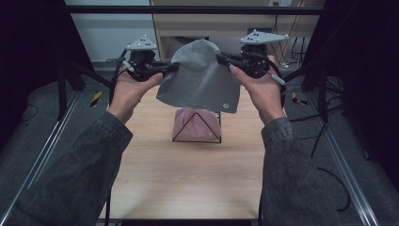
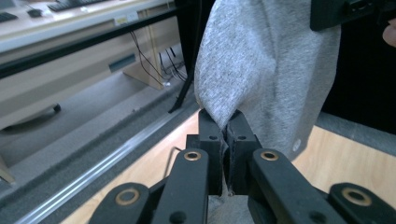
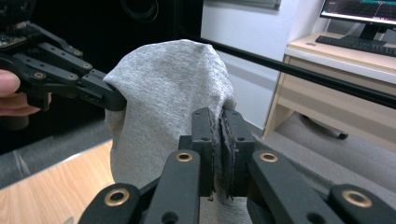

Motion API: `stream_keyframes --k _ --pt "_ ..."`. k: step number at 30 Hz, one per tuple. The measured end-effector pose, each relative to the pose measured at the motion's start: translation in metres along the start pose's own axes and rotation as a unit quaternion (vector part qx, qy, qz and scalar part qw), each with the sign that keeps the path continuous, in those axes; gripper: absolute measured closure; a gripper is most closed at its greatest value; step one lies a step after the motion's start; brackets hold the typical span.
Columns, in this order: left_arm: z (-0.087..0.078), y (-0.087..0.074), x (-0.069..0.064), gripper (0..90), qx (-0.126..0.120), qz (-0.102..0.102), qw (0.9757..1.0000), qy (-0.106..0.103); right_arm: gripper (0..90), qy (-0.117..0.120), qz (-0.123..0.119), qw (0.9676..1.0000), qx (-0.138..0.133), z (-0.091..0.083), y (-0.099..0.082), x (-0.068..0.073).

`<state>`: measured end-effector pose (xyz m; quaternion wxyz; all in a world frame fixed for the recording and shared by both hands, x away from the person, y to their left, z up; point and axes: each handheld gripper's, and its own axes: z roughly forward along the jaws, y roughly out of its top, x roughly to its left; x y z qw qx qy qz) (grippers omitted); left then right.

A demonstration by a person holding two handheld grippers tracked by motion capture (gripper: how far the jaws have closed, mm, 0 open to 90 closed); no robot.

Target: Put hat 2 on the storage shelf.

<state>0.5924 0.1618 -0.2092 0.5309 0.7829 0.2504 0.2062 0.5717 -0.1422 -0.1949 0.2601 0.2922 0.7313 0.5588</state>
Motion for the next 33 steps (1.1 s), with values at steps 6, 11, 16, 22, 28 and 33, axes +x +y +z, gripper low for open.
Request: stream_keyframes --k 6,11,16,22,28,33 --pt "0.006 0.005 0.006 86.9 0.001 0.007 1.0 0.004 85.1 -0.001 0.003 1.0 -0.008 0.007 0.006 -0.014" --pt "0.015 0.0 0.012 86.9 0.016 0.015 0.9997 0.013 85.1 -0.003 -0.004 1.0 0.005 0.016 0.002 -0.02" --pt "0.028 -0.008 0.022 86.9 0.018 0.011 0.9996 0.019 85.1 -0.005 -0.004 0.9998 0.019 0.031 -0.01 -0.028" --pt "0.035 -0.009 0.024 86.8 0.013 0.018 0.9996 0.019 85.1 -0.005 0.002 0.9999 0.012 0.036 -0.012 -0.034" --pt "0.039 -0.004 0.024 86.8 0.01 0.018 0.9997 0.01 85.1 -0.011 0.01 0.9998 0.011 0.036 -0.014 -0.043" --pt "0.039 0.005 0.021 86.8 0.005 0.029 0.9995 0.01 85.1 -0.011 0.011 0.9999 0.005 0.035 -0.009 -0.045"
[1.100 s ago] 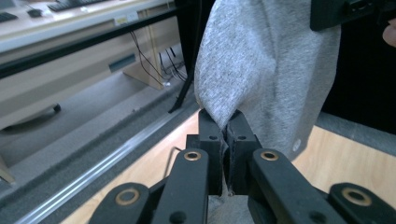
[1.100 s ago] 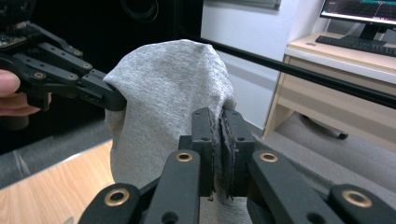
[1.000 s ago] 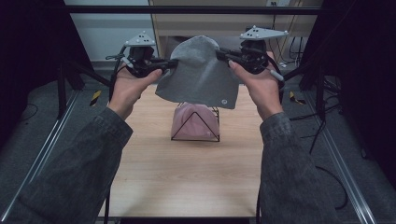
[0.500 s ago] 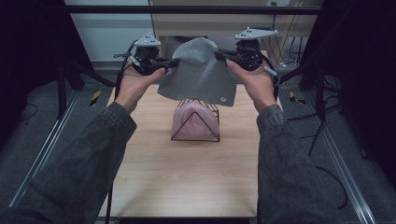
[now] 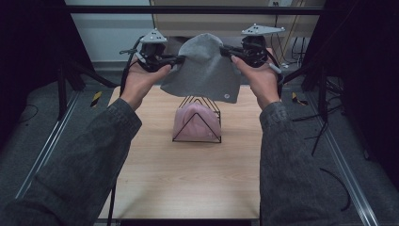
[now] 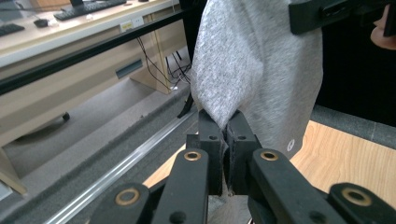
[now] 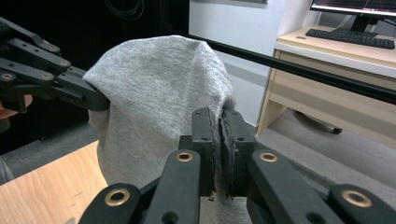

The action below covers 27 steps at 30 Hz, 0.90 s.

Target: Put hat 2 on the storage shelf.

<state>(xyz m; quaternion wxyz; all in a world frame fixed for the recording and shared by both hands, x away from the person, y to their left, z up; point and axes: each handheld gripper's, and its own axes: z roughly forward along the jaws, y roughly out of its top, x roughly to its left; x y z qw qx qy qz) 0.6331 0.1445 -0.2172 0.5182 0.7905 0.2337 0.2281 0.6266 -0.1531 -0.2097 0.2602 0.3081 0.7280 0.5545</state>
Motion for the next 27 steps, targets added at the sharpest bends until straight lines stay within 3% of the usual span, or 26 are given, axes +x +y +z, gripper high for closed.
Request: stream_keyframes --k 4,19,23,27 --pt "0.003 -0.002 0.002 86.8 0.004 0.001 1.0 0.002 85.1 -0.003 -0.003 1.0 0.005 0.002 -0.001 0.0" --pt "0.024 -0.041 0.006 86.8 0.044 -0.005 0.999 -0.001 85.2 -0.011 -0.002 0.9988 0.048 0.019 -0.036 -0.001" --pt "0.024 -0.038 0.007 86.8 0.038 -0.01 0.9992 -0.003 85.2 -0.01 0.004 0.9988 0.048 0.021 -0.037 -0.003" --pt "0.017 -0.024 0.007 86.8 0.016 -0.011 0.9998 -0.001 85.2 -0.013 0.005 0.9994 0.031 0.016 -0.025 -0.006"
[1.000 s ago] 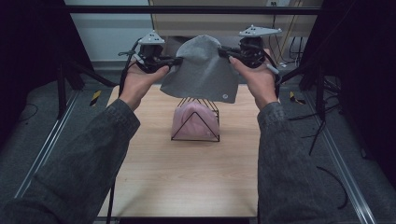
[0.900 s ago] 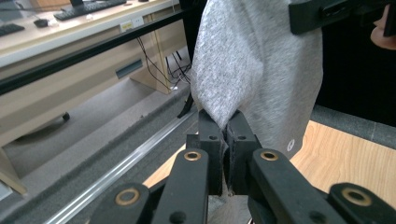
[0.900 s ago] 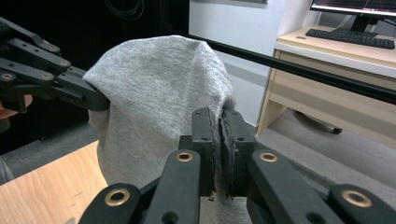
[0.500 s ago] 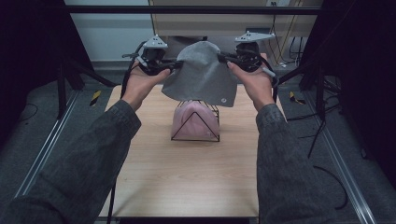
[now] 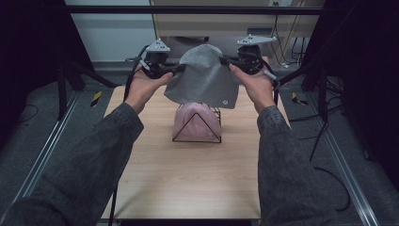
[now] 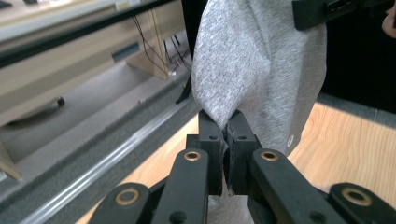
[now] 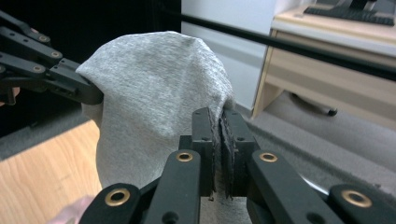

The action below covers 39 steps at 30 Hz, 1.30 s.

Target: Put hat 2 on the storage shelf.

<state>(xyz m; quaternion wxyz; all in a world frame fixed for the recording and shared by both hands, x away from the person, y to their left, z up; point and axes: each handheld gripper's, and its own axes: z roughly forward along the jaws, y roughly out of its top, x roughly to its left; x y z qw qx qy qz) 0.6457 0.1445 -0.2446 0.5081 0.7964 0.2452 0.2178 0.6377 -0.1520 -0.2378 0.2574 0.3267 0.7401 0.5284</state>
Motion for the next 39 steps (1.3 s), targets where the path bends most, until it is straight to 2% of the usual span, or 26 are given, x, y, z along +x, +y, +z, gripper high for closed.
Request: stream_keyframes --k 3,5,9,11,12,16,24,39 --pt "-0.004 0.009 0.002 86.8 -0.011 -0.001 0.9999 0.002 85.3 -0.004 0.002 0.9999 -0.012 -0.005 0.009 -0.003" --pt "-0.004 0.014 0.003 86.8 -0.009 0.006 0.9999 0.006 85.2 -0.007 0.0 0.9999 -0.013 -0.005 0.012 -0.006" --pt "-0.001 0.013 0.008 86.8 -0.008 0.002 0.9999 0.009 85.3 -0.009 0.009 0.9999 -0.012 -0.002 0.013 -0.01" --pt "0.001 0.011 0.008 86.8 -0.006 0.0 0.9999 0.009 85.2 -0.009 0.006 0.9999 -0.003 0.002 0.01 -0.009" --pt "0.005 0.006 0.01 86.8 0.004 0.001 0.9999 0.011 85.2 -0.009 0.003 0.9999 0.002 0.004 0.007 -0.009" --pt "0.009 -0.005 0.012 86.8 0.013 -0.004 0.9999 0.008 85.3 -0.007 0.003 0.9999 0.013 0.009 -0.003 -0.006" --pt "0.014 -0.022 0.007 86.8 0.033 0.006 0.9994 0.005 85.3 -0.001 0.005 0.9996 0.029 0.014 -0.021 -0.001" --pt "0.021 -0.061 0.001 86.8 0.06 -0.006 0.9982 -0.01 85.3 0.017 0.016 0.9978 0.062 0.025 -0.058 0.009"
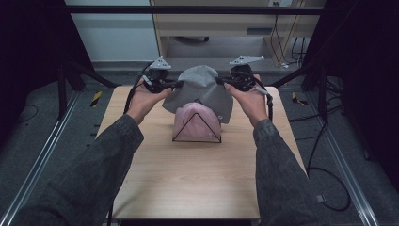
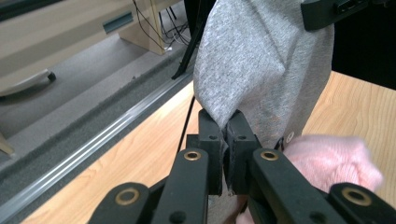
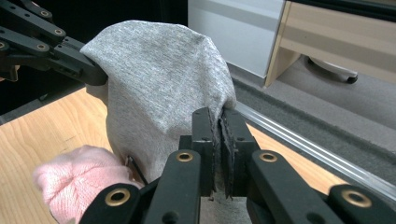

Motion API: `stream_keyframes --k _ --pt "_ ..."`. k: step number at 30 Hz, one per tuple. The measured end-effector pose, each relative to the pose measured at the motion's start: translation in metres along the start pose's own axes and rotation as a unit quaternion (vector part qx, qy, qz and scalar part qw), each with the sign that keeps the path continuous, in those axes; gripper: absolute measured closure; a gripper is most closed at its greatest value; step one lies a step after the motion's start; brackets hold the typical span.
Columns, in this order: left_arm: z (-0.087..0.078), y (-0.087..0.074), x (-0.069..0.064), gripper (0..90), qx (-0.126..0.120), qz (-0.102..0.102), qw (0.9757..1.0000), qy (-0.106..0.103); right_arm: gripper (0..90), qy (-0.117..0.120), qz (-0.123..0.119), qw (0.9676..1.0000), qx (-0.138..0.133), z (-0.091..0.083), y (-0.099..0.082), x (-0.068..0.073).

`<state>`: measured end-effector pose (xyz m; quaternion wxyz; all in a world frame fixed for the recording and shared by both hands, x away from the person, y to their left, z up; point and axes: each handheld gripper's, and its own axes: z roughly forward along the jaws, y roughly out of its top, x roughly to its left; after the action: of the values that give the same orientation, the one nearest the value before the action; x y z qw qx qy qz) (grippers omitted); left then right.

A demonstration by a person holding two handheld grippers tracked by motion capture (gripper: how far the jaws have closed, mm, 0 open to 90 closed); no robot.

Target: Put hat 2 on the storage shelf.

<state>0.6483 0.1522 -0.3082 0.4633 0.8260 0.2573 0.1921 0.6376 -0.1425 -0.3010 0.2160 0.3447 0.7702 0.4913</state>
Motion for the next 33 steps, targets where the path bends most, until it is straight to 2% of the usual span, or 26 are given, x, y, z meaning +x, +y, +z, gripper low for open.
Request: stream_keyframes --k 17,20,24,30,33 --pt "0.011 -0.027 -0.004 86.8 0.023 -0.009 0.9997 -0.006 85.2 0.012 0.006 0.9996 0.025 0.013 -0.024 0.004" --pt "0.015 -0.037 -0.004 86.8 0.034 -0.013 0.9993 -0.006 85.2 0.015 0.008 0.9991 0.039 0.018 -0.033 0.005" --pt "0.016 -0.041 -0.005 86.8 0.038 -0.017 0.9991 -0.007 85.2 0.017 0.013 0.9988 0.044 0.021 -0.038 0.007" --pt "0.014 -0.047 -0.008 86.8 0.038 -0.023 0.999 0.002 85.1 0.016 0.016 0.9986 0.048 0.023 -0.041 0.011" --pt "0.013 -0.052 -0.01 86.8 0.039 -0.035 0.9986 0.007 85.1 0.015 0.013 0.9985 0.051 0.023 -0.042 0.014"
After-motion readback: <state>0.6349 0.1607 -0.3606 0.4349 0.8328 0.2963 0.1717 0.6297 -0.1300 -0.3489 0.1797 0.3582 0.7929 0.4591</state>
